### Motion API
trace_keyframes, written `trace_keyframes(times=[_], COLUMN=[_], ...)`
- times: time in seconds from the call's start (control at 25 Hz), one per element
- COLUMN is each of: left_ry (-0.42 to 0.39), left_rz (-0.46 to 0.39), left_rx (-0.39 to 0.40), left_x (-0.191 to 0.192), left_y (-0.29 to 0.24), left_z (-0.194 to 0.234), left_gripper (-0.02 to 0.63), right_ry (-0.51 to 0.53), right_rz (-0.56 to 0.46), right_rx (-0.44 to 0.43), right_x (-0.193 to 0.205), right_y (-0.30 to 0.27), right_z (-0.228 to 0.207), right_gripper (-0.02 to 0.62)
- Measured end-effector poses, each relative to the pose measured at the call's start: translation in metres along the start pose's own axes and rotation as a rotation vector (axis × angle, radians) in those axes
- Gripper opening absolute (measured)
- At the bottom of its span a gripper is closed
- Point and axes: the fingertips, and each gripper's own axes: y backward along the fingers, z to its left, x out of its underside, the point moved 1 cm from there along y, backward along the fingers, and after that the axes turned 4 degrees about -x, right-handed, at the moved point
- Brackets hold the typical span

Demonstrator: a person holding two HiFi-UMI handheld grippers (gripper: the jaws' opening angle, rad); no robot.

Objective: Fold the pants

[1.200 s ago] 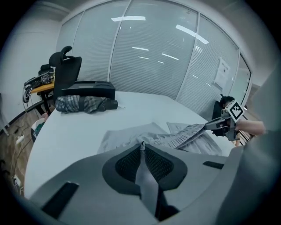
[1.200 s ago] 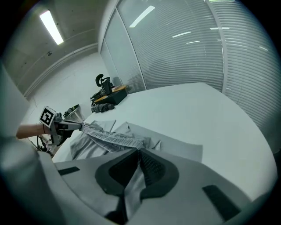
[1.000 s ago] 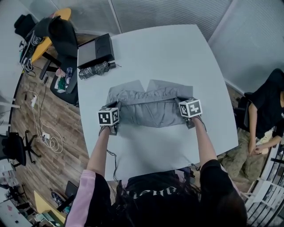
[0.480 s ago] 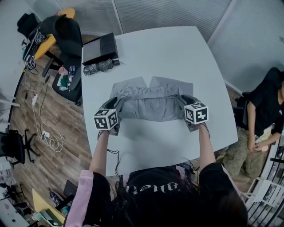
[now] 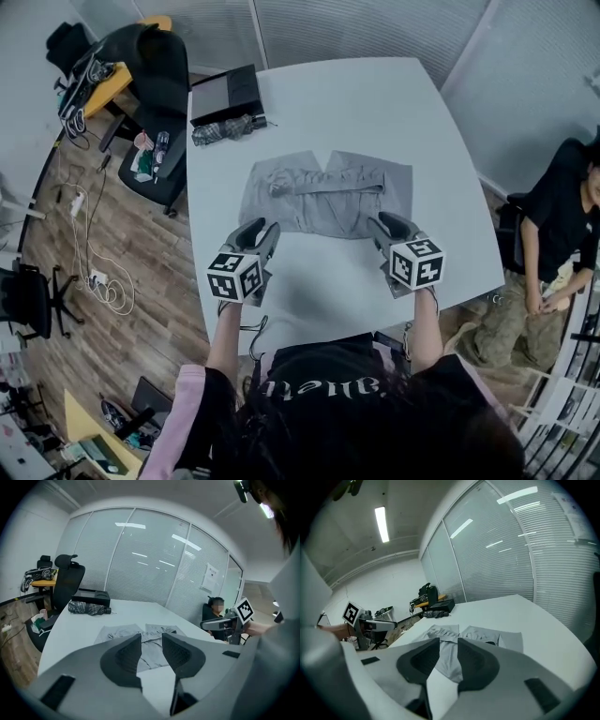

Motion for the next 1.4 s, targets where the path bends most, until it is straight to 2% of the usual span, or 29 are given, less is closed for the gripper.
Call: trace_keyframes(times=[0.16,0.4,0.68,0.96,1.4], left_ry=[-0.058,-0.034,-0.064,-0.062,-0.073], left_rz=[0.005,-0.022,-0.052,-0.062,-0.083], left_rx=[-0.021,-0.012,0.038,0.062,0.044], left_x=[0.015,0.034,0.049,0.064,0.072], left_y=[0.037,0.092,0.132,0.153,0.18], left_z=[-0.004,-0.004,-0.015,-0.021,-0.041], left_gripper=[0.153,0.151,0.133,0.115,0.102], right_ry=[0.014,0.027,0.009,0.034,0.066], right_rz=[-0.02,-0.058,-0.109,-0.095,-0.086], right_rx=[-0.026,-0.029,-0.037,-0.042,-0.127], right_x=[0.006,0.019,0.033,0.05,0.049], right_y=[0.017,0.038,0.055,0.059,0.062], right_z=[0.045,0.107,0.168,0.207,0.24], right_gripper=[0.126,0.105,0.081,0.054,0.038])
